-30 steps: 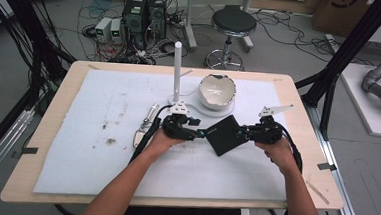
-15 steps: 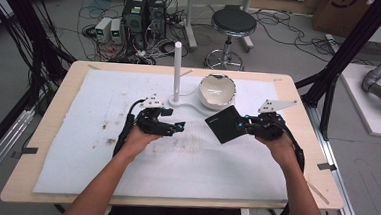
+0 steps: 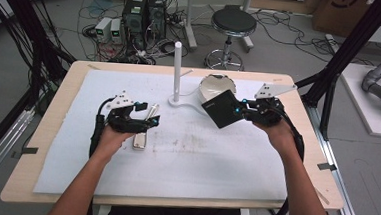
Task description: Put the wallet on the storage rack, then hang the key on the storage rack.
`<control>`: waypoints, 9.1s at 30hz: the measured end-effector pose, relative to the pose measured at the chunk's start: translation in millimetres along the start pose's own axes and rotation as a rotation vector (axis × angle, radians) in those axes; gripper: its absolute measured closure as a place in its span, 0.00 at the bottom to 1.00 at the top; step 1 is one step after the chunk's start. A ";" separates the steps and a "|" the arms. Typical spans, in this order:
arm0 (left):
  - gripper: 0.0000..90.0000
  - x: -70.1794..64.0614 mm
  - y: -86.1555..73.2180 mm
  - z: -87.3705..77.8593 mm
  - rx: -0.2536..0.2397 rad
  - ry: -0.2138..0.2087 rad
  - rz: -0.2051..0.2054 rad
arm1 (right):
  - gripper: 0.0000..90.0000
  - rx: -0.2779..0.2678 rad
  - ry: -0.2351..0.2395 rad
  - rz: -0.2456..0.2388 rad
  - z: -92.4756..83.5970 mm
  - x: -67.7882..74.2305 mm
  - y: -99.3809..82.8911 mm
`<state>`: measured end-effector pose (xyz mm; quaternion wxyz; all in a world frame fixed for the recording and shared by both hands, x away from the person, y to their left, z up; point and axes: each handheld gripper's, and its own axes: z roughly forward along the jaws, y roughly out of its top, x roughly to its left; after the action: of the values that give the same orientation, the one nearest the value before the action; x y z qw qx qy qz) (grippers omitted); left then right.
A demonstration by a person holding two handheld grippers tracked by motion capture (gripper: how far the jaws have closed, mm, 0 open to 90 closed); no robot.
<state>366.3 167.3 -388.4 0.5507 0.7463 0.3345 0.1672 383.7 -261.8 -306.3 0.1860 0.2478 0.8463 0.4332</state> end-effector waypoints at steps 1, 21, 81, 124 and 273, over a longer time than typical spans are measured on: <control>0.29 1.1 -1.0 -2.7 -0.001 0.005 0.000 | 0.90 0.003 -0.005 0.000 -0.4 -0.7 2.5; 0.29 20.2 -17.8 -22.3 -0.021 0.045 -0.078 | 0.90 0.062 -0.163 -0.096 20.4 -35.6 37.6; 0.29 19.2 -28.9 -15.6 -0.037 0.030 -0.144 | 0.67 0.072 -0.231 -0.049 76.7 -47.5 22.8; 0.19 22.0 -27.5 -29.8 -0.085 0.111 -0.141 | 0.25 0.049 -0.258 0.203 15.5 -30.9 -43.2; 0.84 4.7 32.7 44.7 -0.101 -0.069 -0.117 | 0.30 -0.030 -0.204 0.244 0.2 2.5 -82.0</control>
<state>407.6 133.2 -373.5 0.6078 0.7019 0.3495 0.1258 360.6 -301.4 -374.3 0.2205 0.3889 0.7801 0.4376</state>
